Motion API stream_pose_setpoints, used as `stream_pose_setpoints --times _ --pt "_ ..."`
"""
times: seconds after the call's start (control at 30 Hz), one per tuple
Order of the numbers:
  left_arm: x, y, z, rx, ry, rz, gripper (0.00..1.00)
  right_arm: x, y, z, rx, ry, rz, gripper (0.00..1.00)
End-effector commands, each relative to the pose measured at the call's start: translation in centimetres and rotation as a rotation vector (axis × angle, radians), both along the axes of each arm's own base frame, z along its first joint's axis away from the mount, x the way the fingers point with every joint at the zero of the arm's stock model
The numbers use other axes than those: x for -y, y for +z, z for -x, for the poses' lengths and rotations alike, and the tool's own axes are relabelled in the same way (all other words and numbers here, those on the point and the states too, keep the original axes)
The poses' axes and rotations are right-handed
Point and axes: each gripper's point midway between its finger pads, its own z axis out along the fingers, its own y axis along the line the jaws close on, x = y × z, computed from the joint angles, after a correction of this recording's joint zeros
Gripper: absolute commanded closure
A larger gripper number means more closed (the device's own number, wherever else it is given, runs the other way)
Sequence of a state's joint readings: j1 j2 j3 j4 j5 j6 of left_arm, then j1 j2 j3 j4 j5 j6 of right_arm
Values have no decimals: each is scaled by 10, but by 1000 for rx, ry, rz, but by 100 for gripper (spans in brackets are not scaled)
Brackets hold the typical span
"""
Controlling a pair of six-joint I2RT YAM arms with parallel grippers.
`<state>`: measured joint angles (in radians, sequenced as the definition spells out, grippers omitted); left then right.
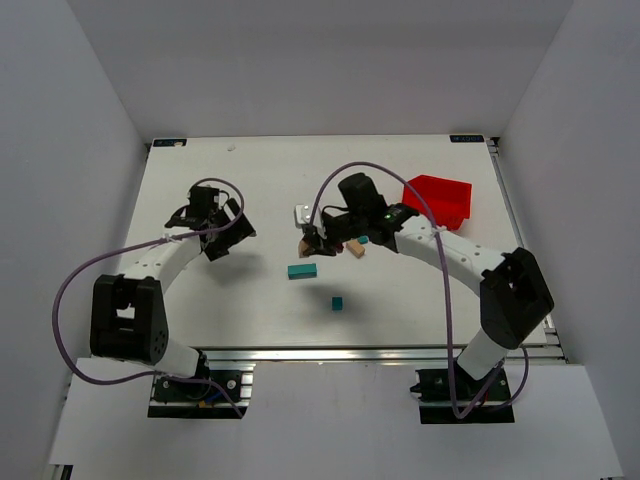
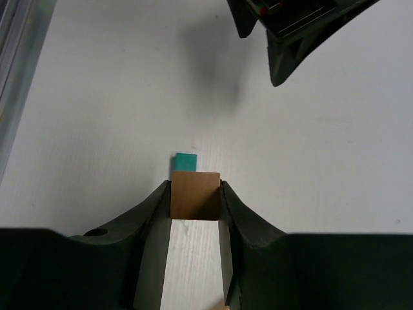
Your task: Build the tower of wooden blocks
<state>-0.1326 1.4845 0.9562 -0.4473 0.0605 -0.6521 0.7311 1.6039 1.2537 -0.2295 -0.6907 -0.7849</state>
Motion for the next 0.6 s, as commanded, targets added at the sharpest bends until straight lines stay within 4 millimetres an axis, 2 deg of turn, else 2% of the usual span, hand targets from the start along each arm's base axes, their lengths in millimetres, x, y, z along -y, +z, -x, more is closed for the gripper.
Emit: stream_pose_setpoints --times 0.0,0.07,0.13,0.23,0.3,0.57 --pt "-8 15 7 51 49 -1 2 -18 -12 5 -13 29 25 100" --pt "-13 20 9 74 69 -18 2 -24 -29 5 -44 7 60 100" --pt "-22 23 10 80 105 -58 2 -28 -39 -4 -31 -43 81 100" --pt "-21 26 11 101 102 -51 2 -35 -61 -8 -56 -73 127 100" --pt "-20 27 12 111 94 -48 2 -39 -65 -7 -70 -67 135 100" --pt "-19 27 10 132 88 -42 2 -54 -75 -22 -57 -126 132 100"
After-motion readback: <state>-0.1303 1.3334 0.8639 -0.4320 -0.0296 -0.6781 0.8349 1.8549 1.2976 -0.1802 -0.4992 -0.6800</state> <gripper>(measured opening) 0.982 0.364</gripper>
